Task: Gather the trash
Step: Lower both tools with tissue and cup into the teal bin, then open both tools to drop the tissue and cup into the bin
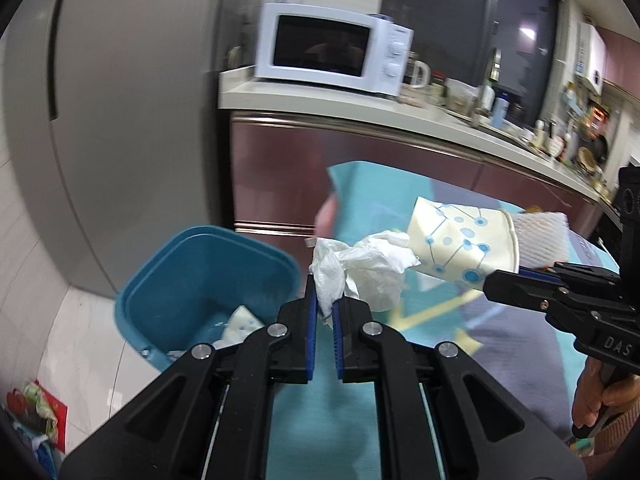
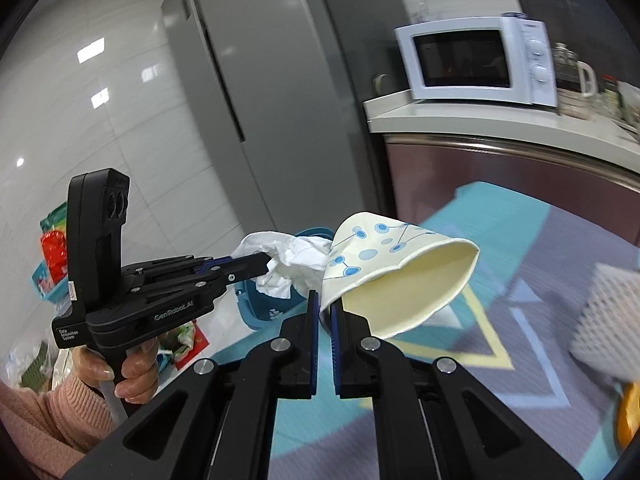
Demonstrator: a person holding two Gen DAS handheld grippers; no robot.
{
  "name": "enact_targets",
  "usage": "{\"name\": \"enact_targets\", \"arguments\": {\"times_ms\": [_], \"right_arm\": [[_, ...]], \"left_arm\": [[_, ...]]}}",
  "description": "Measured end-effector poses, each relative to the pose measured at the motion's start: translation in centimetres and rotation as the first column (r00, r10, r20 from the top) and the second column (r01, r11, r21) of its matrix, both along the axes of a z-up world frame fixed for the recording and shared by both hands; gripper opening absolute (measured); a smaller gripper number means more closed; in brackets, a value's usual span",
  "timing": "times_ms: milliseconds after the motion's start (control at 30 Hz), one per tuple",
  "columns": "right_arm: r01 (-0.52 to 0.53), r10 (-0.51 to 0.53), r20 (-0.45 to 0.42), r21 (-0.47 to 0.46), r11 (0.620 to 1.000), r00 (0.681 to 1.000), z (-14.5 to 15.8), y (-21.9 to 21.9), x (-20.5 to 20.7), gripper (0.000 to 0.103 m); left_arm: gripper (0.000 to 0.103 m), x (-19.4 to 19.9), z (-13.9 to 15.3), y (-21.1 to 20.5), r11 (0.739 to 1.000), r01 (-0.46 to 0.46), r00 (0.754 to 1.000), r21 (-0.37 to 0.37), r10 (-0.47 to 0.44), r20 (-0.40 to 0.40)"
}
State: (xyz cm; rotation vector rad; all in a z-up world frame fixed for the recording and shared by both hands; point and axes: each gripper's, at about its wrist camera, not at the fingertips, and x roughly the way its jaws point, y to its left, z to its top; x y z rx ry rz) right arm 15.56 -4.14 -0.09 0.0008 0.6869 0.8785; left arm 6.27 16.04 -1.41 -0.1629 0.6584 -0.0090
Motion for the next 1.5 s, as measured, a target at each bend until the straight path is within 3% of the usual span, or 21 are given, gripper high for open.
{"name": "enact_targets", "arguments": {"times_ms": [433,933,1267,1433,1500], "right_arm": [[-0.134,0.129,-0.063,-0.075,0.988,0.99,-1.9,7.5,3.2,0.005],[-0.198,0.167,-0.162,-0.204,0.959,0.973,-5.7,14.8,6.0,0.005],[-0.172,0.127,-0.216,-0.205,0.964,0.968,-6.2,15.6,8.0,0.012],[-0.149,0.11,-0.213,-0.177,0.973,0.971,-5.9,14.0,7.8,0.012],[-0.138,0.103,-0.208,-0.162,0.977,0.973,-5.7,13.1,7.7,0.012]], "left_arm": [[0.007,3.4,-3.9,8.0,0.983,-0.185,0.979,0.001,0.184,-0.085],[0.007,6.9,-9.9,11.6,0.967,-0.254,0.949,0.0,0.249,-0.195],[0.011,9.1,-12.7,11.4,0.968,-0.251,0.937,-0.016,0.239,-0.255],[0.012,8.6,-12.7,11.1,0.967,-0.252,0.94,-0.022,0.239,-0.242],[0.018,7.9,-12.2,10.9,0.969,-0.245,0.947,-0.023,0.234,-0.221]]}}
